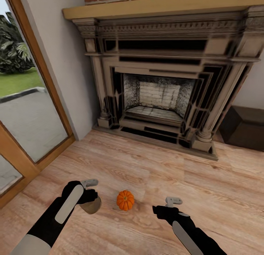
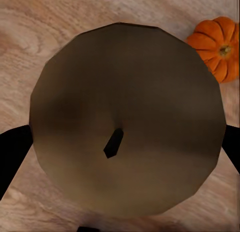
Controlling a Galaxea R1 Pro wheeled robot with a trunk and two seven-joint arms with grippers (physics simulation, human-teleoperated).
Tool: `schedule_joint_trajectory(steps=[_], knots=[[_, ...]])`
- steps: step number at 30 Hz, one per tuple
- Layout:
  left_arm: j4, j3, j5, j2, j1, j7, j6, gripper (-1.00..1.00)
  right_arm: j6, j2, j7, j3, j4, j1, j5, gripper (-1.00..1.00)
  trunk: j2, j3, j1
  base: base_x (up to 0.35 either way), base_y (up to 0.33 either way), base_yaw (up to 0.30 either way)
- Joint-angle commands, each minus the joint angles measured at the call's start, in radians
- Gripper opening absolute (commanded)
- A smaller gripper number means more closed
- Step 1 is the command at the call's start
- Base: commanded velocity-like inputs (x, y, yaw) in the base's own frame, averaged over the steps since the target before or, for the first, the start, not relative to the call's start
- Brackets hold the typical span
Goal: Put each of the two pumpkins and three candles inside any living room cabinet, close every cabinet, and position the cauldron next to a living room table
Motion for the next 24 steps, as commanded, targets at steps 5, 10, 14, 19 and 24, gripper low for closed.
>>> schedule_joint_trajectory(steps=[5, 10, 14, 19, 24], knots=[[-0.001, -0.002, 0.009, 0.000, -0.001, 0.010, 0.001, -1.00, 0.001, 0.000, -0.009, 0.004, -0.001, -0.001, -0.009, 1.00, 0.000, -0.002, 0.000, 0.000, 0.000, -0.277], [-0.001, -0.002, 0.009, 0.000, -0.001, 0.010, 0.001, -1.00, 0.001, 0.000, -0.009, 0.003, -0.001, -0.001, -0.009, 1.00, 0.000, -0.004, 0.000, 0.000, 0.000, -0.277], [-0.001, -0.002, 0.009, 0.000, -0.001, 0.010, 0.001, -1.00, 0.001, 0.001, -0.009, 0.003, 0.000, -0.001, -0.009, 1.00, 0.000, -0.006, 0.000, 0.000, 0.000, -0.277], [-0.001, -0.002, 0.009, -0.003, -0.001, 0.010, 0.001, -1.00, 0.001, 0.001, -0.009, 0.003, 0.001, -0.001, -0.009, 1.00, 0.007, -0.005, -0.004, 0.000, 0.000, -0.277], [-0.001, -0.002, 0.010, -0.004, -0.001, 0.010, 0.001, -1.00, 0.001, 0.001, -0.009, 0.003, 0.002, -0.001, -0.009, 1.00, 0.042, 0.009, -0.023, 0.000, 0.000, -0.277]])
